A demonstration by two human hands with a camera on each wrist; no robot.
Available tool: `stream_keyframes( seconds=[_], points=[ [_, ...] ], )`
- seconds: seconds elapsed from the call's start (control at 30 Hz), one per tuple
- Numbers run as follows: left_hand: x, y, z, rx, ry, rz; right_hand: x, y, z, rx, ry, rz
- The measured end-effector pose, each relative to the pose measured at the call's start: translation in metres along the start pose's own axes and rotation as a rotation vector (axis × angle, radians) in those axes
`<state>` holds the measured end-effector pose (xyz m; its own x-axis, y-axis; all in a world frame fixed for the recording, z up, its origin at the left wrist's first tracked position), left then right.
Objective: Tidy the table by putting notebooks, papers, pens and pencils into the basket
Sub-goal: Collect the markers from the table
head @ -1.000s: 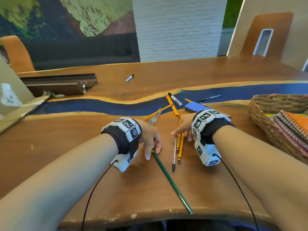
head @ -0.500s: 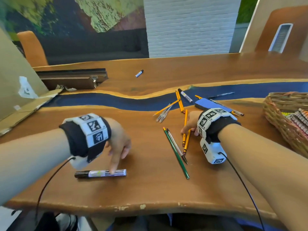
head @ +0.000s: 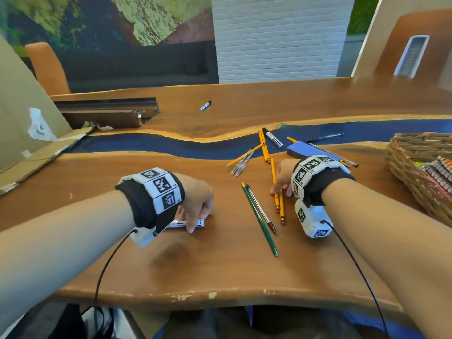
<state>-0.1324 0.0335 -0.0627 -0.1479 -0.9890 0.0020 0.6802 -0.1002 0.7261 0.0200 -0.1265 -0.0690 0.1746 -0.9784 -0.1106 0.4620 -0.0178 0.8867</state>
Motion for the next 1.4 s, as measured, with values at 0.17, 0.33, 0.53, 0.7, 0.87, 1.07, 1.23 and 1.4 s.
stream_keyframes(
  seconds=[0.17, 0.33, 0.53, 0.7, 0.87, 1.07, 1.23, 1.4],
  points=[
    [-0.003, 0.057, -0.006, 0.385, -0.085, 0.048, 0.008, 0.003, -0.014, 0.012, -0.027, 0.049],
    [-0.011, 0.116, 0.001, 0.857, -0.127, 0.278, 0.028, -0.004, -0.078, 0.047, -0.085, 0.104],
    [-0.037, 0.141, -0.006, 1.355, -0.101, 0.848, 0.005, 0.038, -0.014, 0.123, 0.079, -0.208],
    [-0.038, 0.144, -0.048, 1.369, -0.124, 1.301, -0.016, 0.063, -0.017, -0.045, 0.18, -0.848],
    [0.0, 0.148, -0.09, 1.153, -0.28, 1.433, -0.019, 0.081, -0.038, 0.092, 0.194, -1.011],
    [0.015, 0.153, -0.126, 0.958, -0.325, 1.444, -0.003, 0.081, -0.062, 0.13, 0.121, -0.999],
    [0.002, 0.163, -0.145, 0.98, -0.122, 1.303, 0.02, 0.086, -0.083, 0.184, -0.001, -1.007],
    [-0.005, 0.182, -0.173, 0.96, -0.041, 1.21, 0.047, 0.09, -0.095, 0.182, -0.004, -1.033]
  ],
)
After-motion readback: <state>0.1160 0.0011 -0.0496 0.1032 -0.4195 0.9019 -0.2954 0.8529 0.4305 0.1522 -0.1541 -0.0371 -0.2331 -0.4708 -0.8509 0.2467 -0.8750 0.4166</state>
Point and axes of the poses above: each hand's wrist, its own z-axis away from the middle knuckle, its own y-axis out of the back of the hand, x = y × z, the point moved 7 cm from there along -z, towards the middle knuckle, and after that the axes turned 10 degrees about -y, right-handed, at the moved point
